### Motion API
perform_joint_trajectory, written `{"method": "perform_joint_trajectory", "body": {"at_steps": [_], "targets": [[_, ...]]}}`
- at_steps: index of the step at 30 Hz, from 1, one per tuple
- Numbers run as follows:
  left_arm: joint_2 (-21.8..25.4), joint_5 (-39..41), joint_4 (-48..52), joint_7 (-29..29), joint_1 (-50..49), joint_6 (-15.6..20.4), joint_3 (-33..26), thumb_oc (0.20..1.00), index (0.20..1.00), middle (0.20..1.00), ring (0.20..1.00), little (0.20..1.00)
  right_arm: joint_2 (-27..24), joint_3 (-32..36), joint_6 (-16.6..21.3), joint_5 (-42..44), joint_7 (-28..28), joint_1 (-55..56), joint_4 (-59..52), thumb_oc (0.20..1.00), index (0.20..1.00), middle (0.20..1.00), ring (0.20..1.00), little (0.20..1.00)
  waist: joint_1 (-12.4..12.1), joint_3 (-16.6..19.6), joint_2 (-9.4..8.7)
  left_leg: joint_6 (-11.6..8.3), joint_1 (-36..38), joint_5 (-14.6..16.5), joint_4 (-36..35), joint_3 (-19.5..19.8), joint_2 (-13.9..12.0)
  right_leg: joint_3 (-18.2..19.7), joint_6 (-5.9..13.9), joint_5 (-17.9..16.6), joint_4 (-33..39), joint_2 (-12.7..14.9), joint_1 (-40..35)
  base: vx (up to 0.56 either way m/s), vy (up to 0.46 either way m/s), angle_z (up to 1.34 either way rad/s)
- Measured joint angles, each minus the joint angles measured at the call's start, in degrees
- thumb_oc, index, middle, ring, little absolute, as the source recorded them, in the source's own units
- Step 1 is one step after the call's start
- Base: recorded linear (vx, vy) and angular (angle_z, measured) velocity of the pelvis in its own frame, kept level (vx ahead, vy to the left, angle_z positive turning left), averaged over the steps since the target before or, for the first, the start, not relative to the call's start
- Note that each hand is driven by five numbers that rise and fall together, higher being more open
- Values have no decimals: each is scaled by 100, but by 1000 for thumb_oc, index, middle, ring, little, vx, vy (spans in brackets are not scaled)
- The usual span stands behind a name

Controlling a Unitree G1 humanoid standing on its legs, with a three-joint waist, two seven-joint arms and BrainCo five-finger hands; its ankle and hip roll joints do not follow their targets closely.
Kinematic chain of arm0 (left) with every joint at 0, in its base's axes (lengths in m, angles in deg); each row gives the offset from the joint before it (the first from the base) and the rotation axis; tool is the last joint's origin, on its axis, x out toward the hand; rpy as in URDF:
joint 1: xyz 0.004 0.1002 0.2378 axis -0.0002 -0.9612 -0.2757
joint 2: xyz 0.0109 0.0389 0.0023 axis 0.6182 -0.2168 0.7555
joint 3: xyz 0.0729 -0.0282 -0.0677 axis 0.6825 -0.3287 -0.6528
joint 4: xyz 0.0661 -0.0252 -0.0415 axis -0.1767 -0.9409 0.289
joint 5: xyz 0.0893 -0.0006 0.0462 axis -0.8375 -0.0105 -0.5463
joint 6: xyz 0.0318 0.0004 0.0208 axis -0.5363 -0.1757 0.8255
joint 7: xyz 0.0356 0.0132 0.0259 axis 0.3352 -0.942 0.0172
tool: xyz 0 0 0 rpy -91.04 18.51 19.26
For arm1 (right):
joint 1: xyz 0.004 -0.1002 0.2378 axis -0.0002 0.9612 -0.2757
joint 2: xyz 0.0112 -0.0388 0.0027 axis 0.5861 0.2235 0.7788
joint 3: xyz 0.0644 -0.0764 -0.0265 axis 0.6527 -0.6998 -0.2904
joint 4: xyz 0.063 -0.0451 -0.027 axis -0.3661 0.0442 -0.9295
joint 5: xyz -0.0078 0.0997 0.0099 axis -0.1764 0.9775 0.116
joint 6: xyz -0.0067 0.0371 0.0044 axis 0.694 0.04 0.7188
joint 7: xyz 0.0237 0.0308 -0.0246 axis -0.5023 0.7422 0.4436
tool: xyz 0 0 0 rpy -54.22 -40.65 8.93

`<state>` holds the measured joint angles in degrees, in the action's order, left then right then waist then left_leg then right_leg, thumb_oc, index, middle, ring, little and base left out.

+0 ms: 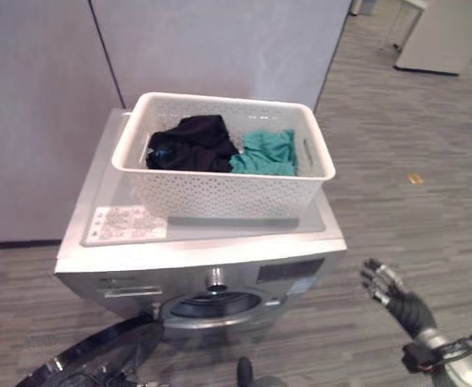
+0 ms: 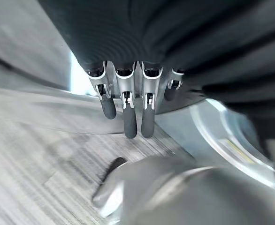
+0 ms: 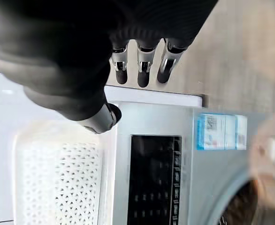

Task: Grab the laundry basket,head to the washer,open it,put in the laundry and shut it.

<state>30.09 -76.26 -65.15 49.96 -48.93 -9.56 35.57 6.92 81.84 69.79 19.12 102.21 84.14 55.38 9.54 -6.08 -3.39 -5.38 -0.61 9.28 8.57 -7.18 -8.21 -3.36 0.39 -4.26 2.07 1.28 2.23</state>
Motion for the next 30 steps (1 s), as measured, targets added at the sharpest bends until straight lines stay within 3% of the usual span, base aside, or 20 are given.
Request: {"method": "perform_joint_trajectory", "body": {"at_steps": [2,5,7,8,9,13,16,18,21,23,25,27,28,30], "targets": [[-104,2,-6,23,-77,30,-91,1000,1000,1000,1000,1000,-65,272,9,-104,-33,122,-93,1000,1000,1000,1000,1000,48,40,-73,116,237,-195,-383,-151,199,170,129,-14,28,129,-5,19,225,-14],[-72,2,-23,194,-290,94,-102,1000,1000,1000,1000,1000,-163,1007,108,-284,-77,383,-281,1000,1000,1000,1000,1000,140,266,-191,258,278,-162,-439,-453,467,506,397,-169,91,348,93,9,163,-42],[-77,8,-28,406,-432,132,-329,1000,1000,1000,1000,1000,-471,1491,125,-489,-85,495,-400,1000,1000,1000,1000,1000,206,391,-178,322,366,-188,-574,-669,545,763,507,-314,96,393,190,-14,155,-54],[-75,8,-31,414,-479,137,-333,1000,1000,1000,1000,1000,-498,1582,145,-488,-95,495,-398,1000,1000,1000,1000,1000,209,408,-168,330,365,-187,-576,-679,553,767,507,-314,96,399,193,-10,147,-59],[-66,57,-37,525,-662,155,-547,1000,1000,1000,1000,1000,-664,2192,193,-800,-179,458,-452,1000,1000,1000,1000,1000,325,474,-217,379,528,-209,-725,-872,605,931,579,-374,97,395,204,26,80,-39],[-65,174,-148,593,-793,142,-585,1000,1000,1000,1000,1000,-729,2392,357,-1267,-561,143,-246,1000,1000,1000,1000,1000,398,785,-274,369,623,-279,-981,-911,629,967,603,-290,224,378,207,38,47,-18],[-112,221,-186,581,-803,61,-584,1000,1000,1000,1000,1000,-1224,2571,404,-1988,-1068,-154,-24,1000,1000,1000,1000,1000,333,971,-267,333,670,-339,-1112,-848,612,938,602,-285,326,367,164,46,31,6],[-118,229,-37,569,-870,42,-558,1000,1000,1000,1000,1000,-2018,2786,408,-2499,-1219,-202,-4,1000,1000,1000,1000,1000,280,991,-241,335,669,-407,-1184,-759,612,888,615,-295,326,366,165,8,-6,12],[-28,276,-34,563,-798,21,-476,1000,1000,1000,1000,1000,-2467,2758,580,-2725,-1484,-1117,350,1000,1000,1000,1000,1000,33,1104,-407,298,648,-498,-1290,-711,567,831,619,-304,329,324,198,7,-29,15],[2,290,-33,567,-815,16,-450,1000,1000,1000,1000,1000,-2872,2231,671,-2730,-1530,-1700,787,1000,1000,1000,1000,1000,-115,1145,-491,299,646,-553,-1362,-598,570,742,615,-298,331,335,186,-7,-56,21],[96,508,-32,574,-835,32,-299,1000,1000,1000,1000,1000,-3515,1019,637,-2986,-1536,-2609,1736,1000,1000,1000,1000,1000,-420,1135,-638,301,599,-601,-1351,-552,570,643,616,-298,332,360,199,-15,-51,19],[179,511,-43,576,-656,21,-267,1000,1000,1000,1000,1000,-3628,194,509,-3164,-1540,-3074,2243,1000,1000,1000,1000,1000,-551,1140,-786,293,369,-625,-1296,-410,583,497,630,-288,329,378,305,-54,-47,43],[276,640,-35,572,-662,29,-298,1000,1000,1000,1000,1000,-3612,-733,516,-3345,-1517,-3909,2505,1000,1000,1000,1000,1000,-720,1037,-947,309,255,-679,-1261,-319,586,437,591,-386,286,408,375,-87,-62,39],[351,678,-37,585,-584,27,-302,1000,1000,1000,1000,1000,-3762,-2032,462,-3608,-1492,-4967,2965,1000,1000,1000,1000,1000,-750,930,-1005,314,55,-666,-1138,-177,597,261,589,-391,286,464,441,-58,-34,42]]}}
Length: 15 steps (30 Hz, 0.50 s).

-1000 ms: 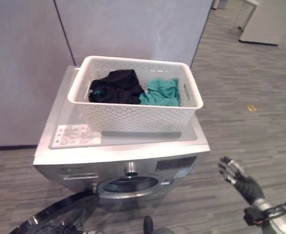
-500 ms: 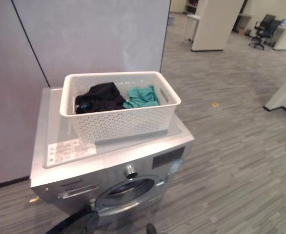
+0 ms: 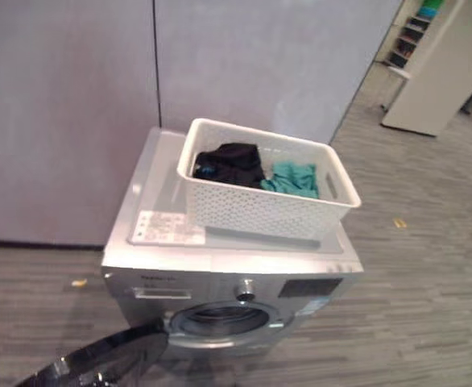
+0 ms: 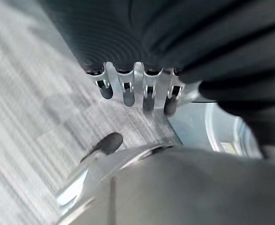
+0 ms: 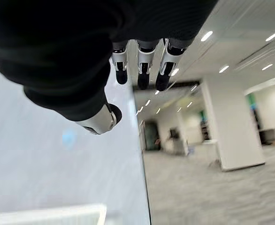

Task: Grab the laundry basket,head to the washer,open it,put in the laundry and shut it.

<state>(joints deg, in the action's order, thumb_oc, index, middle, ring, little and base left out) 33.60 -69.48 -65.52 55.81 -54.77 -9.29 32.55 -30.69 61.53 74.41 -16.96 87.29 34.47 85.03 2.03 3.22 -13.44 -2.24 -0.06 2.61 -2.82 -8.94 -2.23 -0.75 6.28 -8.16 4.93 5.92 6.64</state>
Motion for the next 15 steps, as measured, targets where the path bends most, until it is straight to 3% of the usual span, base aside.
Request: {"method": "perform_joint_trajectory", "body": {"at_steps": [2,5,9,15], "targets": [[30,21,1,-1,137,-5,-38,1000,1000,1000,1000,1000,-229,-596,-87,-265,189,-460,168,1000,1000,1000,1000,1000,-107,-112,-77,1,-241,-43,64,155,23,-113,-7,-29,-2,6,153,-28,-28,50],[51,100,-7,15,220,-9,-66,1000,1000,1000,1000,1000,-414,-1621,-80,-356,438,-1366,201,1000,1000,1000,1000,1000,-285,-445,-14,14,-665,-60,202,475,22,-342,-6,-13,-1,53,301,23,-17,49],[-36,255,-9,51,150,-63,-69,1000,1000,1000,1000,1000,-347,-1637,-103,-439,540,-1383,109,1000,1000,1000,1000,1000,-436,-589,97,-26,-820,-89,255,623,27,-454,-51,-40,-4,20,416,44,3,20],[-28,287,3,56,224,-97,-66,1000,1000,1000,1000,1000,-189,-1758,-177,-466,626,-1383,20,1000,1000,1000,1000,1000,-400,-762,144,-13,-869,-73,244,705,4,-510,-99,-22,-4,30,425,15,-4,3]]}}
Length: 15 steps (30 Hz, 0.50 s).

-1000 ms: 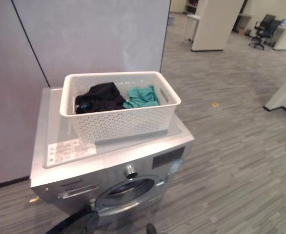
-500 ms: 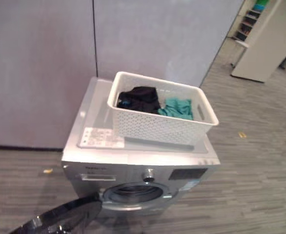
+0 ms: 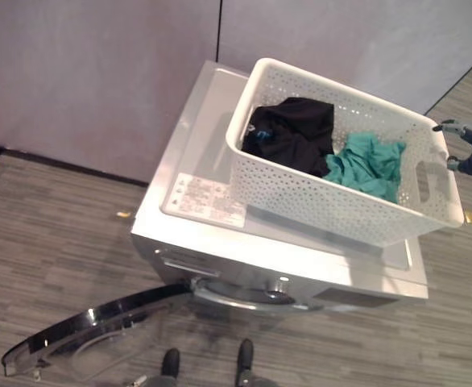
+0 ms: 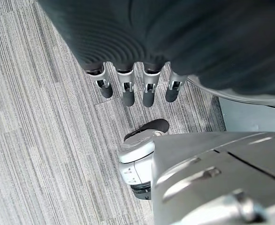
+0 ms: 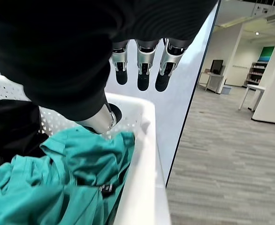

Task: Grab the laundry basket,head to the washer,open it,put in the laundry and shut it.

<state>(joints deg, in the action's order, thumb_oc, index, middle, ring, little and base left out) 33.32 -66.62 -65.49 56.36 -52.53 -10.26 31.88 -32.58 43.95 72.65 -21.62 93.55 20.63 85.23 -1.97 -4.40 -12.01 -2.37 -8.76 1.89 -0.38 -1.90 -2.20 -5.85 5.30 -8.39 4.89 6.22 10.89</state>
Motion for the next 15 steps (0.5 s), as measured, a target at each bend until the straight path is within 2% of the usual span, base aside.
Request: {"method": "perform_joint_trajectory", "body": {"at_steps": [7,15], "targets": [[-3,212,19,-4,105,7,12,1000,1000,1000,1000,1000,182,-34,5,8,46,-1,-398,1000,1000,1000,1000,1000,3,1,-48,-16,-146,-17,51,268,24,-258,-77,49,1,19,-4,26,-7,18],[9,209,18,-7,104,11,7,1000,1000,1000,1000,1000,351,-57,3,8,111,0,-1029,1000,1000,1000,1000,1000,-63,25,-81,-19,-164,-19,61,289,34,-275,-78,51,1,35,-7,3,1,1]]}}
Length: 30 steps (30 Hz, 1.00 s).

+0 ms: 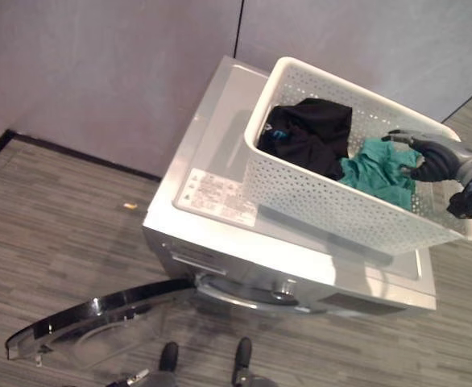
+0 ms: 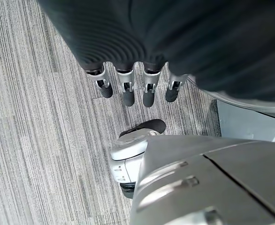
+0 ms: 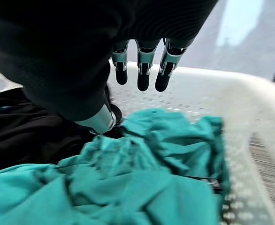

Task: Grab the laundry basket,head to the washer,open it,put in the laundry and shut it.

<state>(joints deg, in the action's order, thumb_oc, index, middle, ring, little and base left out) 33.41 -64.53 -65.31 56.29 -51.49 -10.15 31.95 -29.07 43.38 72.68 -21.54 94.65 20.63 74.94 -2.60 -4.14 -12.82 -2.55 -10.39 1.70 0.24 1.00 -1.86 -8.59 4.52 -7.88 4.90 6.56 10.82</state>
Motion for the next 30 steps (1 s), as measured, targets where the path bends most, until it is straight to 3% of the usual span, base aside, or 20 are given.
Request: {"method": "perform_joint_trajectory", "body": {"at_steps": [14,18,23,30], "targets": [[40,17,18,-74,37,89,-5,1000,1000,1000,1000,1000,795,-134,-125,-574,-414,-377,458,1000,1000,1000,1000,1000,-200,85,-108,15,-516,31,448,283,103,-263,-13,11,2,53,135,5,8,11],[37,169,14,-75,38,88,1,1000,1000,1000,1000,1000,885,-467,-179,-812,-522,-715,669,1000,1000,1000,1000,1000,-259,85,-109,14,-687,75,589,301,131,-270,7,-4,2,76,239,-1,7,3],[38,174,19,-78,39,81,11,1000,1000,1000,1000,1000,908,-1681,-291,-1711,-660,-1890,1210,1000,1000,1000,1000,1000,-348,90,-85,72,-995,155,868,304,206,-275,43,-79,1,140,408,1,2,1],[38,173,16,-117,64,83,5,1000,1000,1000,1000,1000,912,-1747,-325,-2539,-1154,-2116,1233,1000,1000,1000,1000,1000,-440,65,-51,144,-1167,196,968,299,246,-275,-60,-242,0,193,536,3,4,-1]]}}
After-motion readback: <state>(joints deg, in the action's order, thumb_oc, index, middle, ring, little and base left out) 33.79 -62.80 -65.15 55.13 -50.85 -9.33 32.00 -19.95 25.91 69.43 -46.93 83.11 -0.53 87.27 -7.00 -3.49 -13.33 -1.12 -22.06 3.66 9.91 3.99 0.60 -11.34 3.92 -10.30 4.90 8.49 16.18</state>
